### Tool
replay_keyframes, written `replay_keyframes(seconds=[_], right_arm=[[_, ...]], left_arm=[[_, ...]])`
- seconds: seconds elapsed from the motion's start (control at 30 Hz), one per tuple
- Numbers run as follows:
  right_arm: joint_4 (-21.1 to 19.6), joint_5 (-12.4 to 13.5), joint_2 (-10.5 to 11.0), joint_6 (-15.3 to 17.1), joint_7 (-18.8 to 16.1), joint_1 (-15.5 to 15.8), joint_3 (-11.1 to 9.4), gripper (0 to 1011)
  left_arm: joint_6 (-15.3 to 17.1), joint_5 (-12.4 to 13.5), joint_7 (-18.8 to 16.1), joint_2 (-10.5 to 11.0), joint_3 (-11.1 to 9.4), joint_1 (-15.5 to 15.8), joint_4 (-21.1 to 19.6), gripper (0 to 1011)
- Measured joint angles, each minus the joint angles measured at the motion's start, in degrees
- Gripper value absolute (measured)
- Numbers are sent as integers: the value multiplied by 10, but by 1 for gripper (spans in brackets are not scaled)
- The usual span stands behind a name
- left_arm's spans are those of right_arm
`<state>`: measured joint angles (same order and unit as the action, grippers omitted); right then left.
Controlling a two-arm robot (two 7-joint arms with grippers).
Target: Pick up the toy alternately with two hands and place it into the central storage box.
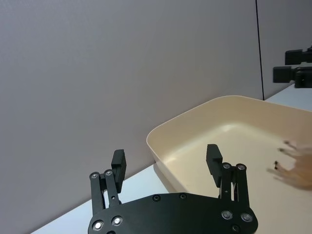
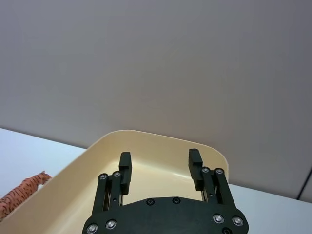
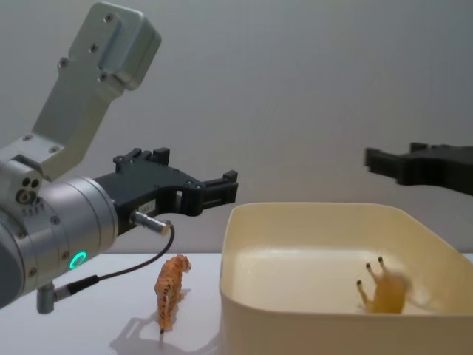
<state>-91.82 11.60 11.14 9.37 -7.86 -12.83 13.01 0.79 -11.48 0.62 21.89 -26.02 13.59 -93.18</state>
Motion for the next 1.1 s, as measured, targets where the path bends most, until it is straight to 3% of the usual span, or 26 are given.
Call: replay_keyframes(seconds=[0.27, 0.43, 0.7, 1.1], right_arm=[[15, -7, -14, 8, -11, -17, 9, 898], [13, -6, -10, 7, -10, -16, 5, 1000], [-10, 13, 16, 0, 9, 7, -17, 1001], [-62, 58, 71, -8, 49, 69, -68, 1001]], left_arm=[[0, 0, 0, 0, 0, 0, 0, 1001], [0, 0, 0, 0, 0, 0, 0, 1001], [0, 0, 0, 0, 0, 0, 0, 1001], [0, 0, 0, 0, 0, 0, 0, 1001]])
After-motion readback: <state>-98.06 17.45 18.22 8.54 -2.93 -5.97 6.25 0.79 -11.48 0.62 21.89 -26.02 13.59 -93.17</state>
